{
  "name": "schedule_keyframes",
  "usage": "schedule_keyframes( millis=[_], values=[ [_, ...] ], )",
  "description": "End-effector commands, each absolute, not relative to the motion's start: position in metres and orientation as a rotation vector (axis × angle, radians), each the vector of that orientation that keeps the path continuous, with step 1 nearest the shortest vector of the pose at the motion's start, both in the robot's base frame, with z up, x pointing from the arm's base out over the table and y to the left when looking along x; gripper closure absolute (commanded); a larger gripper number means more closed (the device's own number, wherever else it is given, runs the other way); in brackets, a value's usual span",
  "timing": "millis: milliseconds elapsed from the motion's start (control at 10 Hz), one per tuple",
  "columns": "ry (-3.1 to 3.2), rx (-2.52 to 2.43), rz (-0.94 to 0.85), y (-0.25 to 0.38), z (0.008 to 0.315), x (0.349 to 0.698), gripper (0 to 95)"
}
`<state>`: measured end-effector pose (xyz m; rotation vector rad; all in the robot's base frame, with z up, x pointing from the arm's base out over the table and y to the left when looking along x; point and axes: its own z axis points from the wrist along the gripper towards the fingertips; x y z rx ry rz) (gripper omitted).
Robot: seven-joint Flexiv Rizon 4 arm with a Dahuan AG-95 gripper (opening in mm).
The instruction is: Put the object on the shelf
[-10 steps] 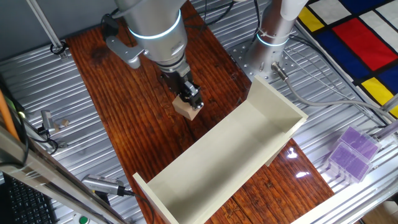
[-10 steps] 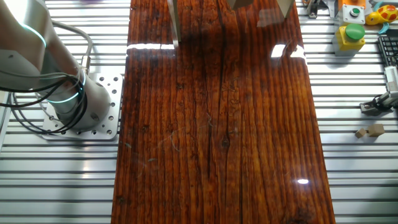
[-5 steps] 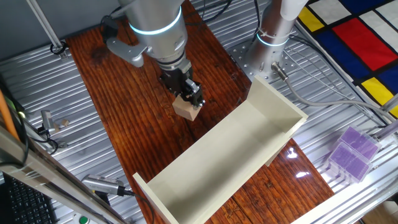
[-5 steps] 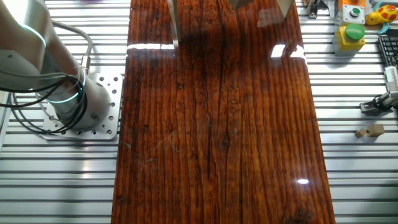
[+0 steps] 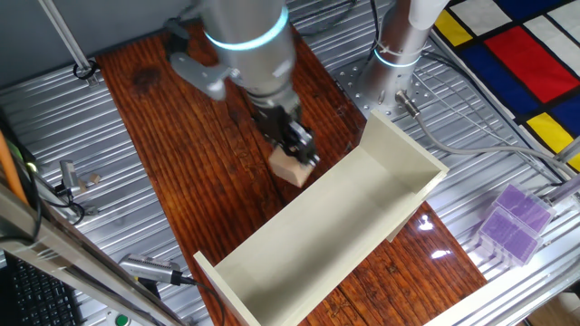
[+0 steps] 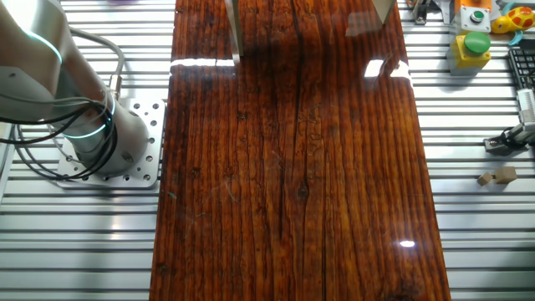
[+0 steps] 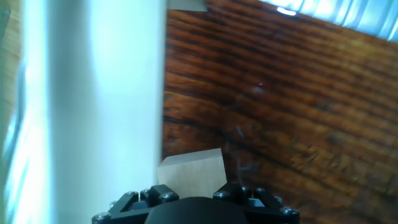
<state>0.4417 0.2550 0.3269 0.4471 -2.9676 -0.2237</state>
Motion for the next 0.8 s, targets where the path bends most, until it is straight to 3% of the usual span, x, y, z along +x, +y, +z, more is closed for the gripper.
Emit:
schedule_keyframes(
  millis=[100, 700, 800],
  values=[
    [-2.987, 0.341, -0.189, 0.288, 0.327, 0.435, 95.0],
    [-3.019, 0.316, -0.190, 0.322, 0.302, 0.438, 95.0],
    [-3.025, 0.363, -0.190, 0.321, 0.301, 0.439, 57.0]
  ],
)
